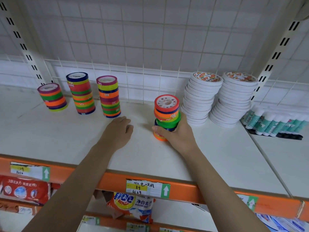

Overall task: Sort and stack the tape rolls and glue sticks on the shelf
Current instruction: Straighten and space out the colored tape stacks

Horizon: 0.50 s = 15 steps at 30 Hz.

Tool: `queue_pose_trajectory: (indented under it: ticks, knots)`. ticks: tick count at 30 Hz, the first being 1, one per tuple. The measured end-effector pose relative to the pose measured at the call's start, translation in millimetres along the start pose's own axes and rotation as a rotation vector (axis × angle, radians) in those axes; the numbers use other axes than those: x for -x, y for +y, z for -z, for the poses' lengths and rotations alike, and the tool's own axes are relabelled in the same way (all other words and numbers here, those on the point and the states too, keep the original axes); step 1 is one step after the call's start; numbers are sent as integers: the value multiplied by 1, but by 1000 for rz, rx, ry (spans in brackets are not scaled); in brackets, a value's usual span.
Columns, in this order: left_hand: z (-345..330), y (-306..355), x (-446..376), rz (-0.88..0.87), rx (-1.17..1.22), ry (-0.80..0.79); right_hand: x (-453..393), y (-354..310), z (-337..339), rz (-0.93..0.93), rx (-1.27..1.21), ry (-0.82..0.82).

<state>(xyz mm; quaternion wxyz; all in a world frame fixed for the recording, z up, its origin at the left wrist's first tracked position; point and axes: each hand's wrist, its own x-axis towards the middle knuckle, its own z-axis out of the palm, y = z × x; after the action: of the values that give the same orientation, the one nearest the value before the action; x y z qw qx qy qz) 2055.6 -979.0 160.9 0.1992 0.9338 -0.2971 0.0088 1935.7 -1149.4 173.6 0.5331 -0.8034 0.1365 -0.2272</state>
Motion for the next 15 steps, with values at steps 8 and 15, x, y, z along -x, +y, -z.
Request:
queue_pose_trajectory:
  ticks: [8,15]
  knots:
    - [-1,0,0,2,3,-9,-1,4,0,-48,31,-14]
    - [-1,0,-1,4,0,-4,4,-6,-1,-36,61,85]
